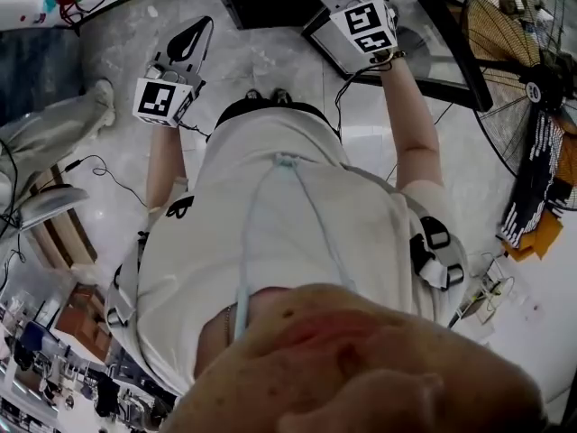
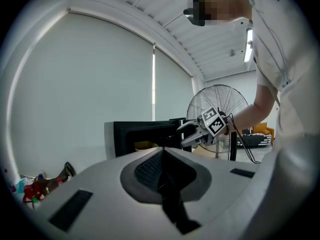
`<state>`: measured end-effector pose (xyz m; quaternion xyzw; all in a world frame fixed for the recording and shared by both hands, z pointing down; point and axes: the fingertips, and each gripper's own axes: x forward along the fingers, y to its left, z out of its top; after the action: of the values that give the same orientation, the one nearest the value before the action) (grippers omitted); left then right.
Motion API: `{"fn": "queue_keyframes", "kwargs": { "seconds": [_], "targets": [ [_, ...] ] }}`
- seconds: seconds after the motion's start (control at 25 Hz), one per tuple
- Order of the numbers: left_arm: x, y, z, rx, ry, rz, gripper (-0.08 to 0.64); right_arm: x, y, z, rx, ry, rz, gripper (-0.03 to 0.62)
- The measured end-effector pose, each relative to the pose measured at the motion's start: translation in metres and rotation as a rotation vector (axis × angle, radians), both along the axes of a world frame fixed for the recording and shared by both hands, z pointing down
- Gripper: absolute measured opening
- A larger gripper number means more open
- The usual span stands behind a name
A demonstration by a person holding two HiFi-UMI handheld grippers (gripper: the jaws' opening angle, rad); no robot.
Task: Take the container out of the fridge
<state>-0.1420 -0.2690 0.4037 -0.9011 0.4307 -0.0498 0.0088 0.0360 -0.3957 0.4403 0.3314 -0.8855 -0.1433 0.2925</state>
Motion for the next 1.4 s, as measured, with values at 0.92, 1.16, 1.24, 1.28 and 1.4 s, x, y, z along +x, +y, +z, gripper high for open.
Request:
{"fn": "queue_keyframes", "kwargs": {
  "seconds": [0.92,1.16,1.24,1.28,1.4],
  "targets": [
    [-0.041,-0.008,0.011,-0.028,-0.003,-0.073,0.008,-0.072,-0.079,0.074,0.301,0.569,-0.156,0.313],
    [-0.045,-0.010,0.001,-0.018,0.034,-0.089,0.008,-0.077,-0.090,0.084,0.330,0.675,-0.197,0.313],
    [-0.047,-0.009,-0.001,-0.015,0.031,-0.092,0.008,-0.077,-0.091,0.086,0.336,0.700,-0.210,0.311],
    [-0.049,-0.009,0.000,-0.016,0.029,-0.095,0.008,-0.077,-0.092,0.089,0.338,0.714,-0.216,0.311],
    [-0.052,-0.008,0.002,-0.023,0.033,-0.106,0.008,-0.077,-0.097,0.094,0.345,0.746,-0.225,0.297]
  ]
}}
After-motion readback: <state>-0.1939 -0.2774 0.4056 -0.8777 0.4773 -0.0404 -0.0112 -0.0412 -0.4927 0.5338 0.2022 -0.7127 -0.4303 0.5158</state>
